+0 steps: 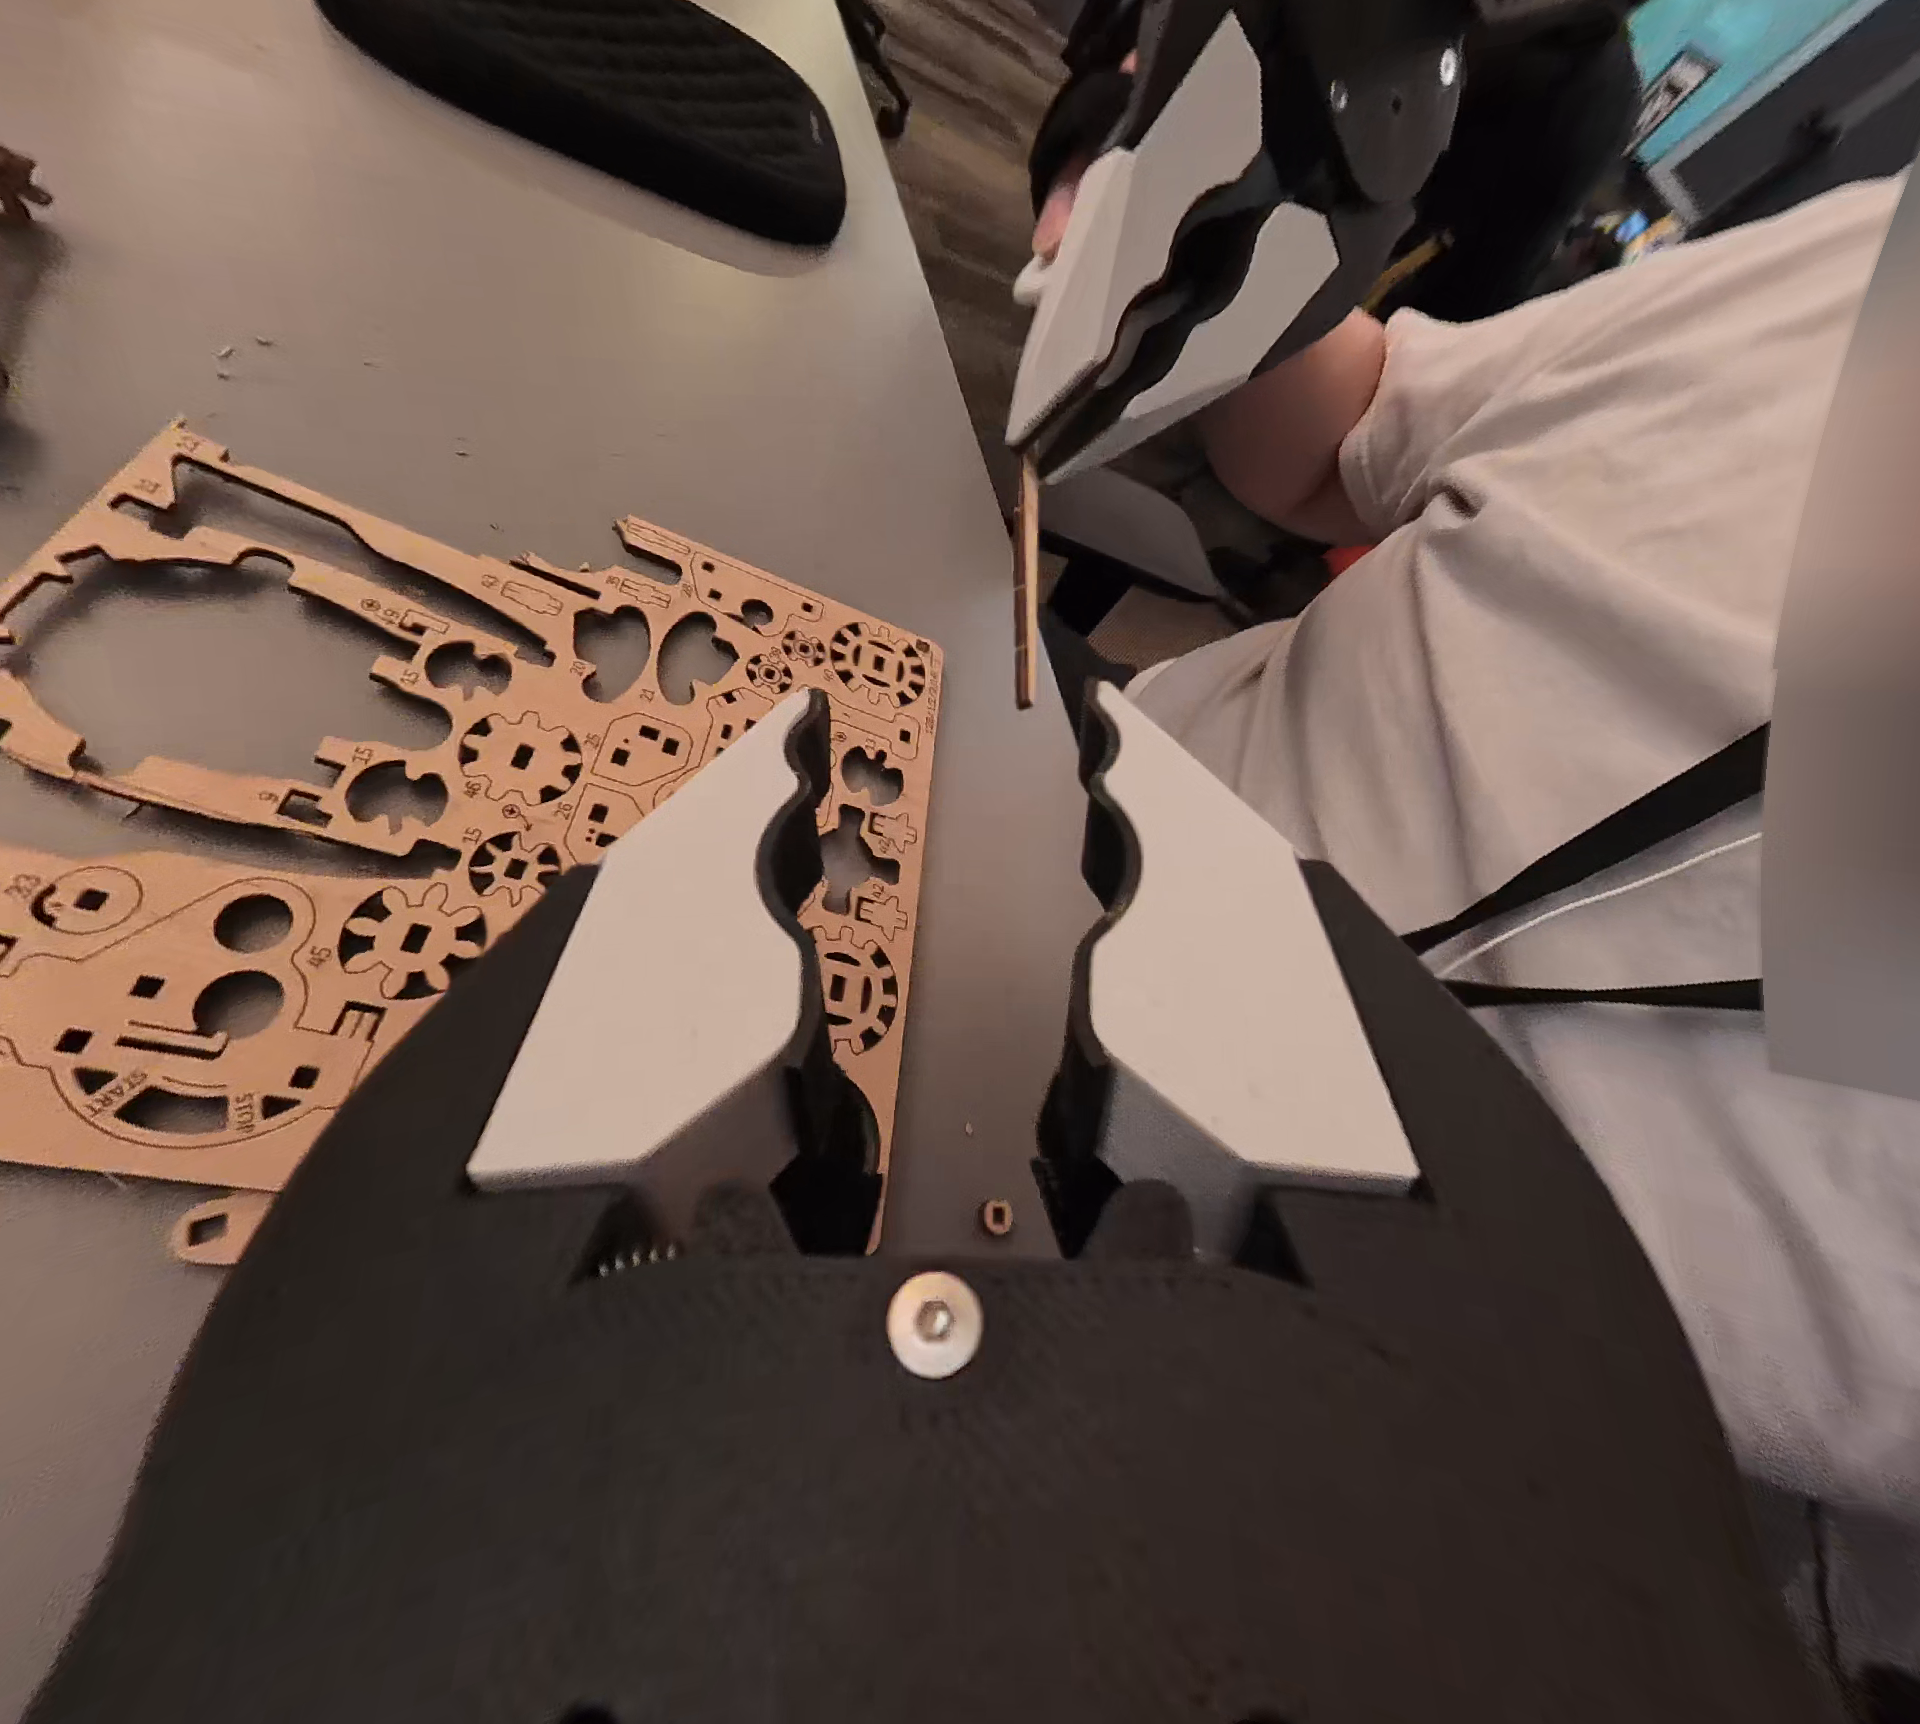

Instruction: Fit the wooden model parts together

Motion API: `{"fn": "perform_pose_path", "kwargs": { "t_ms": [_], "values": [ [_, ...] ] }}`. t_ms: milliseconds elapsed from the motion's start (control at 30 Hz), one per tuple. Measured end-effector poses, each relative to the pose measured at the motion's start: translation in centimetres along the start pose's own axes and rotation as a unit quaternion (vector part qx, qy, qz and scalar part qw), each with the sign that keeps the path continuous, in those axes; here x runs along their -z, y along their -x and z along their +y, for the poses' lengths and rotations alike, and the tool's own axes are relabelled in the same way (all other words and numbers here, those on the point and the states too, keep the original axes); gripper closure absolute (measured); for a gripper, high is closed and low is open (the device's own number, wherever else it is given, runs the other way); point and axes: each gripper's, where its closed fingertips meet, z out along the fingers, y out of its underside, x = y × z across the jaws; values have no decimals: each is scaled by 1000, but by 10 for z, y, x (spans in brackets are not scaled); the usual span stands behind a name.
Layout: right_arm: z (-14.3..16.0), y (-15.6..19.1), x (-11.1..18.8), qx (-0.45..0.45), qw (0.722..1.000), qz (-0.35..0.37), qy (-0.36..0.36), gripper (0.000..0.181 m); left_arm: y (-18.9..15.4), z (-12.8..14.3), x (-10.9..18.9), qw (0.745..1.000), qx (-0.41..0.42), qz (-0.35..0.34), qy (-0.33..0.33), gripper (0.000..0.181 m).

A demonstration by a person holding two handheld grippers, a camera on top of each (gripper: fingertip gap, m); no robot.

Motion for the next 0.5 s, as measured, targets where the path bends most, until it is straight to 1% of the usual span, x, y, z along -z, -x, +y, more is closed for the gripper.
{"fn": "perform_pose_path", "kwargs": {
  "t_ms": [67,200,233,367,467,500],
  "values": [
    [-3,0,0,7,1000,2,-3,175,-1,4,-2,1000,8,-2,13,136],
    [-3,-2,-3,44,999,20,14,175,-18,-2,-3,994,72,85,-12,154],
    [-3,-1,-4,54,998,24,19,175,-18,-2,-4,993,77,89,-16,161],
    [-5,-2,-7,75,996,36,20,175,-15,6,-10,994,76,77,6,168],
    [-9,-2,-8,84,996,39,13,175,-17,3,-10,991,92,94,-7,180],
    [-10,-4,-8,88,995,46,8,175,-14,5,-10,991,97,89,-5,180]
  ]
}}
